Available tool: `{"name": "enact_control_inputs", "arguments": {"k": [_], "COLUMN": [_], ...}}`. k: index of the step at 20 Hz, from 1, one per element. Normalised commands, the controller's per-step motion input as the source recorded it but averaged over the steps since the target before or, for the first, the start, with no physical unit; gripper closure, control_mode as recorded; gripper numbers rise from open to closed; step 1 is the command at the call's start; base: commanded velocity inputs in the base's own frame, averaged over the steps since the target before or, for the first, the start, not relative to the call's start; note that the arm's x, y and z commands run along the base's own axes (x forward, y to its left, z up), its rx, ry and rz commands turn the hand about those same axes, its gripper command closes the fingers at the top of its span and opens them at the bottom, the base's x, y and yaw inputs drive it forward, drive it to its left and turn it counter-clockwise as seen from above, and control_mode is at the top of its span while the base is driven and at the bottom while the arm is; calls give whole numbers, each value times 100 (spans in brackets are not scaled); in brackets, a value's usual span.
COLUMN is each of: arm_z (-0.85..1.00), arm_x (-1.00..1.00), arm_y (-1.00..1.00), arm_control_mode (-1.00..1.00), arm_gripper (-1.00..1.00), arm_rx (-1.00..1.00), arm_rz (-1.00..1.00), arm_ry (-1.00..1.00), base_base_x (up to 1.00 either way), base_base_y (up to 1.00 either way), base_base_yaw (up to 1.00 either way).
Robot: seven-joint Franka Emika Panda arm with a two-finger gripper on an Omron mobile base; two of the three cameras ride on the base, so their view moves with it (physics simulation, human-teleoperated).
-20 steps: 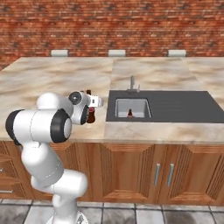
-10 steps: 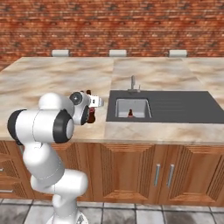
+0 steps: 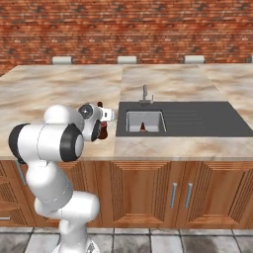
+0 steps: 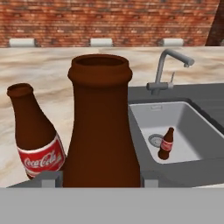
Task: Place the large bottle from the dining counter next to the other large bottle outside the sink, and place the small bottle from the dining counter next to the other small bottle inside the sink.
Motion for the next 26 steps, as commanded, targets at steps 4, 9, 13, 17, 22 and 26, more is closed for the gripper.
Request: {"name": "enact_control_inputs", "arguments": {"k": [4, 9, 13, 17, 22, 26], "arm_z": [0, -5, -14, -19, -27, -35], "arm_x": [0, 0, 8, 6, 0, 0], "arm_y": [0, 0, 0, 0, 0, 0], "arm_control_mode": [100, -100, -100, -100, -100, -100], "arm_gripper": [100, 100, 100, 100, 100, 100], "arm_rx": [0, 0, 0, 0, 0, 0], "arm_rz": [0, 0, 0, 0, 0, 0], "arm_ry": [0, 0, 0, 0, 0, 0], "base_base_x": [0, 0, 0, 0, 0, 0], "base_base_y": [0, 0, 0, 0, 0, 0], "base_base_yaw": [0, 0, 0, 0, 0, 0]}}
